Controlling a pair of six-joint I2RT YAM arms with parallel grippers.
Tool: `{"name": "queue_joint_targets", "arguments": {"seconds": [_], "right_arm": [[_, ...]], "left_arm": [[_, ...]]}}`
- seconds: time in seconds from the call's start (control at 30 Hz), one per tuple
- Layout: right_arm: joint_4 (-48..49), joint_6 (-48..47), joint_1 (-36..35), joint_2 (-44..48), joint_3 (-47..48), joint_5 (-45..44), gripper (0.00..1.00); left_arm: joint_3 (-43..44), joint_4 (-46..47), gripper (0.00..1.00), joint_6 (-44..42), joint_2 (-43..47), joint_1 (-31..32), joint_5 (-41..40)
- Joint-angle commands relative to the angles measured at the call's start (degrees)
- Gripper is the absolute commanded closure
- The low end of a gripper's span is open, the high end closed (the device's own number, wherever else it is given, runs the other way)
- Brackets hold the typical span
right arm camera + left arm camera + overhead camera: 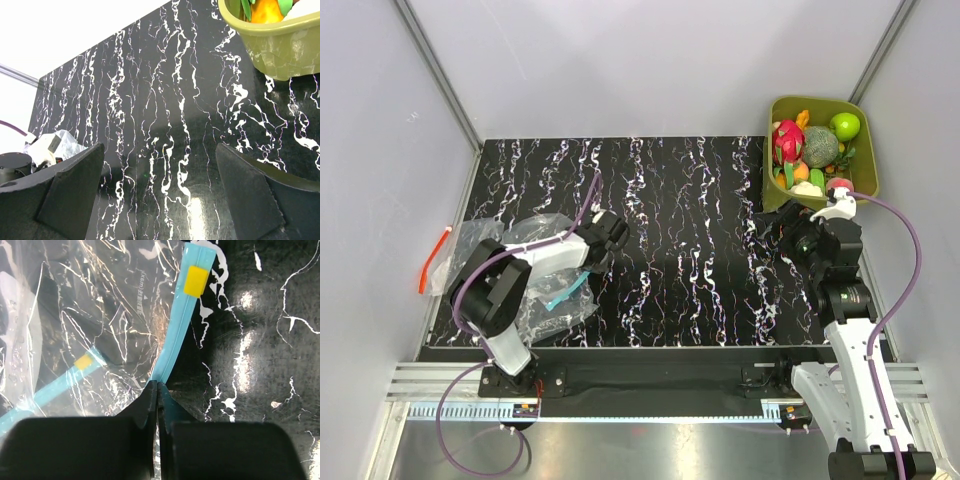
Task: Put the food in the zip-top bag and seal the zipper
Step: Pick up the zipper food storage bag at the center of the board.
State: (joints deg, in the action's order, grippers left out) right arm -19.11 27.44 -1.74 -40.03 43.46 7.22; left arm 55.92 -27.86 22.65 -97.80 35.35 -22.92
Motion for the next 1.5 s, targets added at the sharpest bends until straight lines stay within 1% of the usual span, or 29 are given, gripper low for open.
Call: {"name": "queue_joint_targets", "arguments": {"seconds": [0.0, 0.17, 0.23, 0.27, 0.3, 0.33, 0.37, 0.4, 0.47, 0.5, 0.57, 0.6, 0.73, 0.8, 0.9, 0.97, 1.03, 1.07, 1.13, 1.17, 1.2, 1.23, 1.27, 1.4, 1.47], "right_arm": [[2.9, 0.5, 0.2, 0.1, 0.0, 1.9, 0.0], [2.8, 0.3, 0.2, 0.0, 0.4, 2.8, 0.0], [2.7, 0.2, 0.2, -0.1, 0.5, 2.9, 0.0], [2.8, 0.2, 0.2, -0.1, 0.5, 3.1, 0.0], [2.7, 0.2, 0.2, -0.1, 0.4, 3.1, 0.0], [2.9, 0.2, 0.2, -0.2, 0.4, 3.2, 0.0], [3.1, 0.4, 0.2, -0.2, 0.3, 3.6, 0.0], [3.2, 0.4, 0.2, -0.4, 0.1, 3.8, 0.0], [3.9, 0.6, 0.1, -0.6, 0.0, 4.3, 0.0], [4.0, 0.8, 0.1, -1.0, 0.0, 4.6, 0.0], [4.1, 0.9, 0.1, -1.4, 0.2, 5.2, 0.0], [4.2, 0.9, 0.1, -1.6, 0.3, 5.3, 0.0], [4.3, 1.0, 0.1, -1.9, 0.8, 5.7, 0.0], [4.0, 1.0, 0.1, -2.0, 0.9, 5.8, 0.0], [3.8, 0.9, 0.1, -1.5, 0.9, 5.8, 0.0], [3.6, 0.7, 0.1, -1.2, 0.9, 5.7, 0.0], [3.4, 0.6, 0.1, -0.8, 0.7, 5.5, 0.0], [3.4, 0.7, 0.1, -0.8, 0.6, 5.5, 0.0], [3.6, 0.6, 0.2, -0.6, 0.1, 5.6, 0.0], [3.7, 0.6, 0.2, -0.6, 0.0, 5.8, 0.0], [4.0, 0.7, 0.2, -0.8, -0.3, 6.0, 0.0], [4.0, 0.9, 0.2, -1.1, -0.4, 6.3, 0.0], [4.1, 0.9, 0.2, -1.3, -0.5, 6.8, 0.0], [5.0, 0.9, 0.2, -3.2, -0.7, 9.7, 0.0], [5.9, 0.2, 0.1, -4.4, -0.7, 14.3, 0.02]], "left_arm": [[1.5, 0.3, 1.0, -0.4, 0.1, -0.4, 4.9], [1.6, 3.0, 1.0, 0.6, 4.7, -0.4, 14.0], [2.4, 1.8, 1.0, 1.0, 7.1, 0.0, 13.9], [2.8, 1.1, 0.98, 1.1, 7.7, 0.1, 12.7], [3.0, -0.4, 0.8, 1.2, 8.3, 0.2, 11.6], [3.0, -1.2, 0.66, 1.5, 9.1, 0.2, 10.5], [2.8, -1.7, 0.38, 1.8, 9.6, 0.1, 8.8], [1.9, -1.8, 0.3, 1.9, 9.9, 0.2, 8.2], [0.9, -1.3, 0.22, 2.0, 10.3, 0.2, 8.3], [0.5, -1.1, 0.15, 2.0, 10.3, 0.1, 8.3], [0.1, -1.4, 0.11, 1.8, 9.3, 0.2, 7.6], [0.1, -1.8, 0.06, 1.7, 8.9, 0.2, 7.1], [1.2, -2.8, 0.05, 1.2, 4.5, 0.2, 4.6], [1.7, -3.1, 0.05, 1.2, 2.7, 0.1, 2.1], [1.6, -2.3, 0.07, 0.9, 1.5, -1.2, 2.0], [1.5, -1.8, 0.17, 0.3, 0.2, -2.6, 4.2], [1.4, -1.2, 0.32, 0.1, -0.5, -3.4, 5.2], [1.2, -0.9, 0.47, 0.1, -0.7, -3.7, 6.5], [0.7, 0.2, 0.6, -0.1, -0.5, -3.9, 7.9], [0.7, 0.4, 0.78, -0.1, -0.3, -3.9, 9.6], [0.8, 0.8, 0.87, 0.0, 0.0, -3.9, 10.2], [0.8, 1.0, 0.95, 0.0, 0.8, -3.8, 10.8], [0.6, 1.1, 1.0, 0.2, 1.6, -3.8, 12.2], [0.5, 1.8, 1.0, 1.2, 6.6, -3.2, 13.6], [0.9, 2.2, 1.0, 1.8, 10.6, -3.0, 15.3]]}}
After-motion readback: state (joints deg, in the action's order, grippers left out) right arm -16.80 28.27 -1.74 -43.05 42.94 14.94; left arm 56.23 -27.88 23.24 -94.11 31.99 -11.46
